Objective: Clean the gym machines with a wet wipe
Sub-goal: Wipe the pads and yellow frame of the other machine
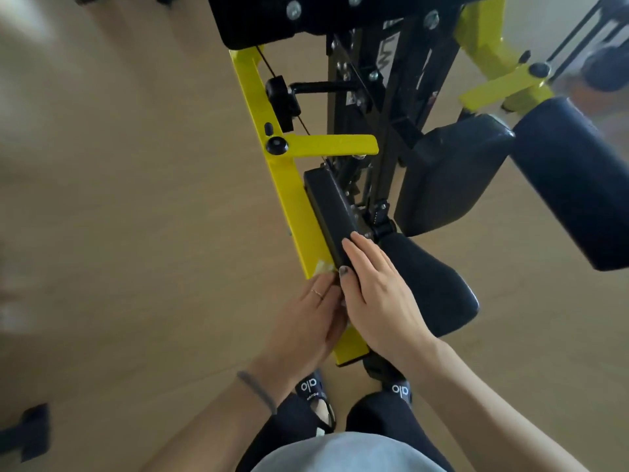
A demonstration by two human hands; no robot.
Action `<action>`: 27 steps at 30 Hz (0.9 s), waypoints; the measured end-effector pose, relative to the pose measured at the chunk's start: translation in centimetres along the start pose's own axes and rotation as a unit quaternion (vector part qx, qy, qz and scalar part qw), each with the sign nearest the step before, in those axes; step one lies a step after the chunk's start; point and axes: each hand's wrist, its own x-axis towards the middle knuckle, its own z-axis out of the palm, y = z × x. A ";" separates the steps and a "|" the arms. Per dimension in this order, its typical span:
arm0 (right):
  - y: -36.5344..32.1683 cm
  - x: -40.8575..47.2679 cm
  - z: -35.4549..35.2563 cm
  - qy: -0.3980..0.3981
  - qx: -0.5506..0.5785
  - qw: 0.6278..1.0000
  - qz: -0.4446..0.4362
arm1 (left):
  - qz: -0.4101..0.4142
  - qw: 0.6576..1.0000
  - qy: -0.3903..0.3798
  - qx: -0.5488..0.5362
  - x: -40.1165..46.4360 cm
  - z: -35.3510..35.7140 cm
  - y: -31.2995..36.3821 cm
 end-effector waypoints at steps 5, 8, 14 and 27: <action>0.0 2.4 1.0 0.014 0.002 1.000 0.003 | -0.026 0.998 -0.022 -0.061 -0.2 -1.4 -0.1; 0.4 2.6 1.5 0.026 -0.002 1.000 0.001 | 0.022 0.998 -0.028 -0.046 -0.4 -1.5 0.4; 0.4 2.6 2.2 0.040 -0.039 0.998 0.001 | 0.144 0.989 -0.017 0.003 -0.3 -1.0 -1.2; -0.1 2.8 1.8 0.058 0.023 0.998 0.020 | 0.036 0.999 -0.002 -0.038 5.2 -2.4 -5.1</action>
